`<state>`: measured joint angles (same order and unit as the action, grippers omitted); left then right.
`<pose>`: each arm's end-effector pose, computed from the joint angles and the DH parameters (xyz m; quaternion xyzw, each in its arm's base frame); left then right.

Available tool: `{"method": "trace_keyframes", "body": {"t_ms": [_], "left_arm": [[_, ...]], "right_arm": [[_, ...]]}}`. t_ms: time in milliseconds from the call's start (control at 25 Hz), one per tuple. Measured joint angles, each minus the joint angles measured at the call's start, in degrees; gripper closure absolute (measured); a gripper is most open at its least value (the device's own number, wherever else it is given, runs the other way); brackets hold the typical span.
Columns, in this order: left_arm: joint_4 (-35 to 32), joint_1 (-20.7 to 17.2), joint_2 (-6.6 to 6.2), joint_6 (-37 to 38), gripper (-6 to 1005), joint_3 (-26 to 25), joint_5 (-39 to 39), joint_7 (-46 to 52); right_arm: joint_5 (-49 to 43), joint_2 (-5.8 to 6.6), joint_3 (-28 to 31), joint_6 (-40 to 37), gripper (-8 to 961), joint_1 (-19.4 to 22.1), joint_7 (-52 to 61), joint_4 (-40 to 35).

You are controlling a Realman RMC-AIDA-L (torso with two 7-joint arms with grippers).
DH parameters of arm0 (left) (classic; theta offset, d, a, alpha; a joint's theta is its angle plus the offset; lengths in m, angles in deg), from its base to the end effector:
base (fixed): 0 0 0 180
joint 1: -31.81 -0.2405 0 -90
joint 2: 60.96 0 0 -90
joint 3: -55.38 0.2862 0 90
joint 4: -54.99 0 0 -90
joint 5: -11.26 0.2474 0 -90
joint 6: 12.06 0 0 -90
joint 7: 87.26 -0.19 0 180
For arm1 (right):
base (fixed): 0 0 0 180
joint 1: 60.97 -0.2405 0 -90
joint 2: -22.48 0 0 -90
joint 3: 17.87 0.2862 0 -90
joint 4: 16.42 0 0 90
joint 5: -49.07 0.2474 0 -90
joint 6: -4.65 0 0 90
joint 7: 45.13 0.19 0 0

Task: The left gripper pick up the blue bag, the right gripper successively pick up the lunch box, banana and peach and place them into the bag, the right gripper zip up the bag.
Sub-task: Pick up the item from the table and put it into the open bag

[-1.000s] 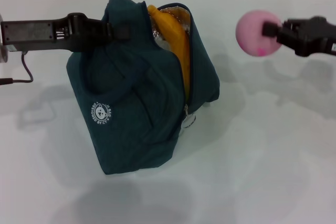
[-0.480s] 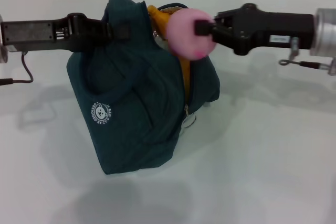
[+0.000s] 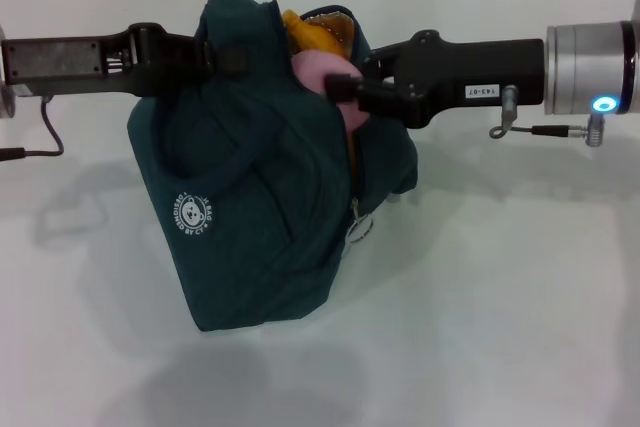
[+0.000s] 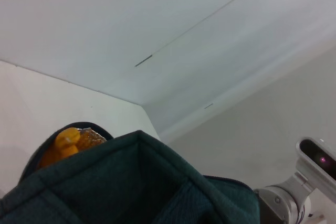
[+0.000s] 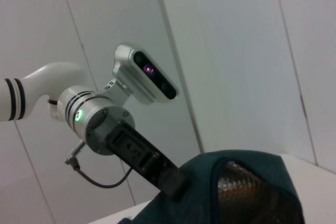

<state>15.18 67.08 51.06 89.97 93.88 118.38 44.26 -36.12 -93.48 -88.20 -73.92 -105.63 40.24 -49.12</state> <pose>-0.2389 0.4086 0.0238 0.8014 0.5105 0.3085 0.0443 0.1396 0.4471 -0.0926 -0.9457 0.1384 0.2906 0.0444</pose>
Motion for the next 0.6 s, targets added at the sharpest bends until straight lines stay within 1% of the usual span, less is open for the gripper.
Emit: {"method": "trace_keyframes", "body": {"t_ms": [160, 400, 600], "left_arm": [[0.0, 0.0, 0.0, 0.0, 962, 0.0, 0.0, 0.0], [0.0, 0.0, 0.03, 0.0, 962, 0.0, -0.1, 0.0], [0.0, 0.0, 0.04, 0.0, 963, 0.0, -0.1, 0.0]], "right_arm": [[0.0, 0.04, -0.3, -0.7, 817, 0.2, 0.8, -0.3], [0.0, 0.11, 0.0, -1.3, 589, 0.7, 1.1, -0.5], [1.5, 0.34, 0.3, -2.1, 381, 2.8, 1.1, -2.0]]}}
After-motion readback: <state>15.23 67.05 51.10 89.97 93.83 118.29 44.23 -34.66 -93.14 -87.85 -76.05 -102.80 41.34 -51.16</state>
